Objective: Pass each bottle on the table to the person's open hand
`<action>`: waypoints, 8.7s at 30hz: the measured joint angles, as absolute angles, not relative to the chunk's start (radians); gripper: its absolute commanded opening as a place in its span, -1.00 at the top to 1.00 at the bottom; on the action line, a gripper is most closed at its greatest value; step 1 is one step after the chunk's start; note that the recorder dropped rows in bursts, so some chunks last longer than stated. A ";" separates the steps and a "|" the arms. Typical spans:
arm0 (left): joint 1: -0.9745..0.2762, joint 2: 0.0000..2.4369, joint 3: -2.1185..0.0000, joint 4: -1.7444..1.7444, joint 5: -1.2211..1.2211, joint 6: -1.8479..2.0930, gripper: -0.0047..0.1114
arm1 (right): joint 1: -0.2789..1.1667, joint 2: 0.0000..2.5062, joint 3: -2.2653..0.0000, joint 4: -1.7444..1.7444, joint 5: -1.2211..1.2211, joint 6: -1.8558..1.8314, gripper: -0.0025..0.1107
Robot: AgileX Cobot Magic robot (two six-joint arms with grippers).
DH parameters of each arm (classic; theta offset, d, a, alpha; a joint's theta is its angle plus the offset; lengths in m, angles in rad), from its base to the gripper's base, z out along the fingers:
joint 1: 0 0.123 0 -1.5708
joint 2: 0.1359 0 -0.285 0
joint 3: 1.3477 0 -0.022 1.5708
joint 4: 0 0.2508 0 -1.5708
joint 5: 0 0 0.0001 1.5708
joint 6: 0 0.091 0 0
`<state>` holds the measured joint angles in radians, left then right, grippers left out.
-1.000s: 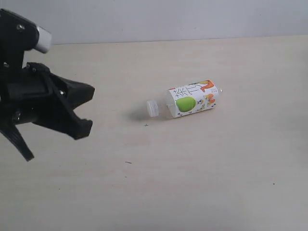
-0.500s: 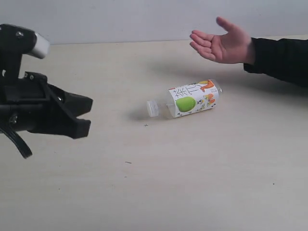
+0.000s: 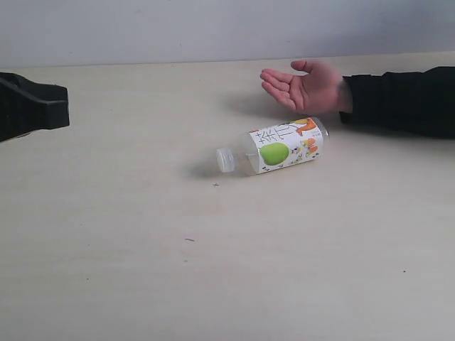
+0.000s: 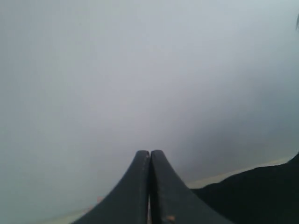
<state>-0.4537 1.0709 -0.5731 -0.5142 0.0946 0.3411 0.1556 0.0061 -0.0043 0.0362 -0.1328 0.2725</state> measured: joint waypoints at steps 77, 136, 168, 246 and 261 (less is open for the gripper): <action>-0.454 1.071 -0.573 -0.514 0.097 0.341 0.92 | 0.593 2.182 -1.548 -0.006 0.806 -1.313 -0.14; -0.454 1.071 -0.573 -0.514 0.097 0.341 0.92 | 0.514 2.332 -1.989 -0.331 0.950 0.049 0.33; -0.453 1.071 -0.573 -0.514 0.097 0.341 0.92 | 0.514 2.212 -2.106 -0.308 1.168 0.034 0.46; -0.453 1.071 -0.573 -0.514 0.097 0.341 0.92 | 0.321 0.212 -0.252 0.000 0.401 -0.016 0.96; -0.453 1.071 -0.573 -0.514 0.097 0.341 0.92 | 0.321 0.212 -0.252 0.000 0.401 -0.012 0.96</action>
<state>-0.4534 1.0709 -0.5731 -0.5142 0.0966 0.3411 0.3212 0.2115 -0.2523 0.0000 0.4012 -0.0125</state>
